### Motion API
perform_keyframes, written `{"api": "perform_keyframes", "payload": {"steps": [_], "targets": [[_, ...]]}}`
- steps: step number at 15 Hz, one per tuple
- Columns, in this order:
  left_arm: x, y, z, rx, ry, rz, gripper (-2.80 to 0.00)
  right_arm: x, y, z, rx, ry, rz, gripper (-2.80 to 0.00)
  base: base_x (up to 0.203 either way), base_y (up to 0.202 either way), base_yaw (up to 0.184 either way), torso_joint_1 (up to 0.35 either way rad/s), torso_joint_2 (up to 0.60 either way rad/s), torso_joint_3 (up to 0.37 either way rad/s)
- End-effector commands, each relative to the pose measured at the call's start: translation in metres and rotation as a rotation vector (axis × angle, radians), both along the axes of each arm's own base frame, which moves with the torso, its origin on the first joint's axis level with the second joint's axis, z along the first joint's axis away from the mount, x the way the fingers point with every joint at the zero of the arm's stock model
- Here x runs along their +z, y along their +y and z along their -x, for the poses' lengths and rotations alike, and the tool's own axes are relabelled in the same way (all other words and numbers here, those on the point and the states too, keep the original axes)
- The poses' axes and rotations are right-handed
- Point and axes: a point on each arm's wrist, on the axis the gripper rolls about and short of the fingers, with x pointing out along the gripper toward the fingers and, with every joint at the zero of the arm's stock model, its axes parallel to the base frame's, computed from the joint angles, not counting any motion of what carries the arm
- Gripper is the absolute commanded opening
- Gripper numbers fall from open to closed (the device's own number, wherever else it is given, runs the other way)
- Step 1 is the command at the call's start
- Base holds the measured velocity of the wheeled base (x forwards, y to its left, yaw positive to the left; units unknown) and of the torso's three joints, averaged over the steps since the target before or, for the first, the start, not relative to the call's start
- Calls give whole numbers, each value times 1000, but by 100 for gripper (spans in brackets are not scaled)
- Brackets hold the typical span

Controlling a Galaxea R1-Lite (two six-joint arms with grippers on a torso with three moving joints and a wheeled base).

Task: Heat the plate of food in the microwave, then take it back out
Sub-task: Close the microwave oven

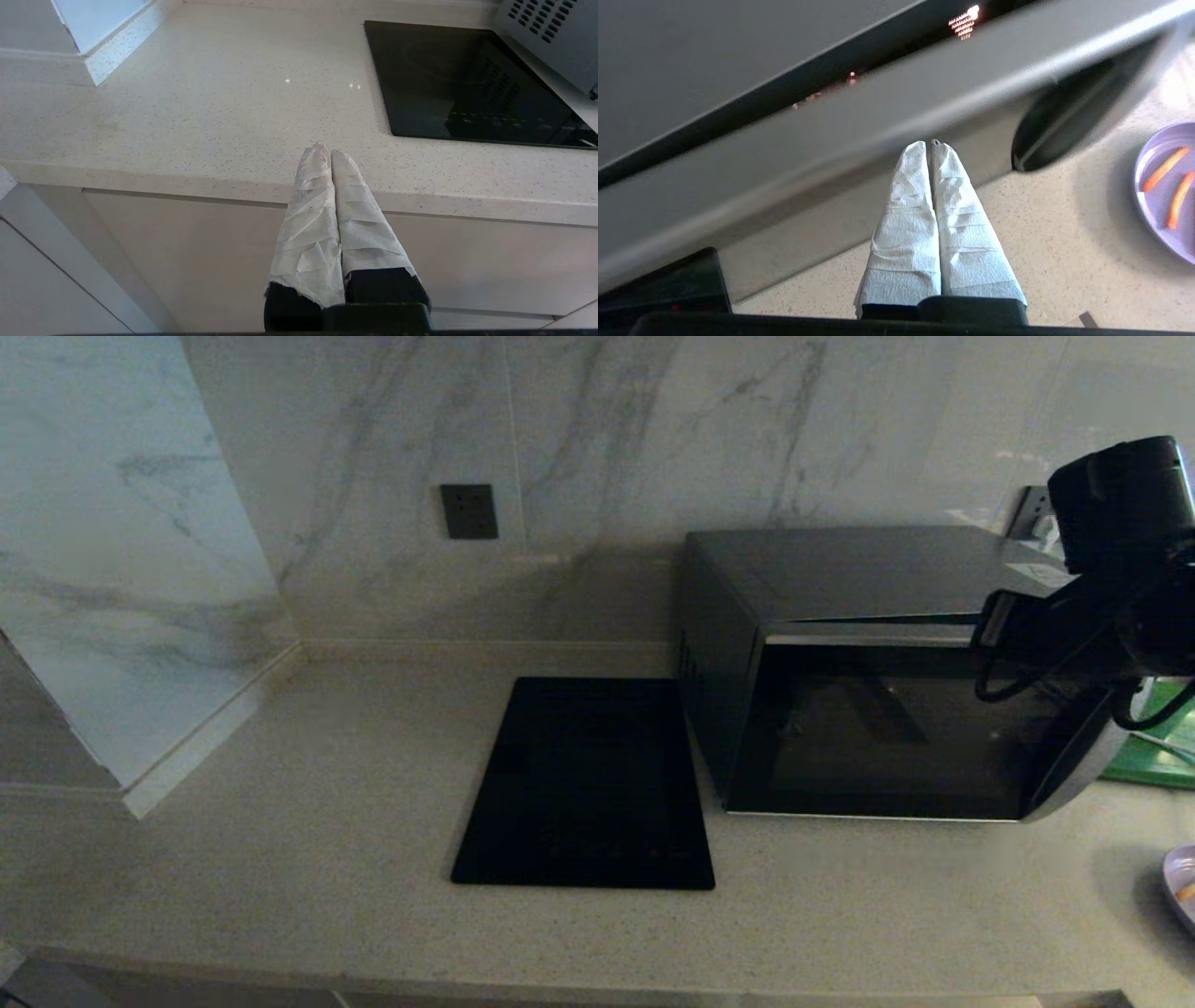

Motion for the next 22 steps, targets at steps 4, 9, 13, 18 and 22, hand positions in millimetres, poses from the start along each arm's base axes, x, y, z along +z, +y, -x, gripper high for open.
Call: {"api": "perform_keyframes", "payload": {"steps": [4,9,13,18,22], "targets": [[0,0,0,1,0,1,-280,-12,-15,-8,-27,19,-19,-280,0,0,0,0,0,0],[0,0,0,2,0,1,-280,-13,-26,-13,-25,1,-51,-280,0,0,0,0,0,0],[0,0,0,1,1,1,-280,-11,-27,-20,-25,-61,-93,-280,0,0,0,0,0,0],[0,0,0,1,1,1,-280,-12,-26,-31,-12,-115,-138,-280,0,0,0,0,0,0],[0,0,0,1,1,1,-280,-9,-25,-36,-3,-133,-157,-280,0,0,0,0,0,0]]}}
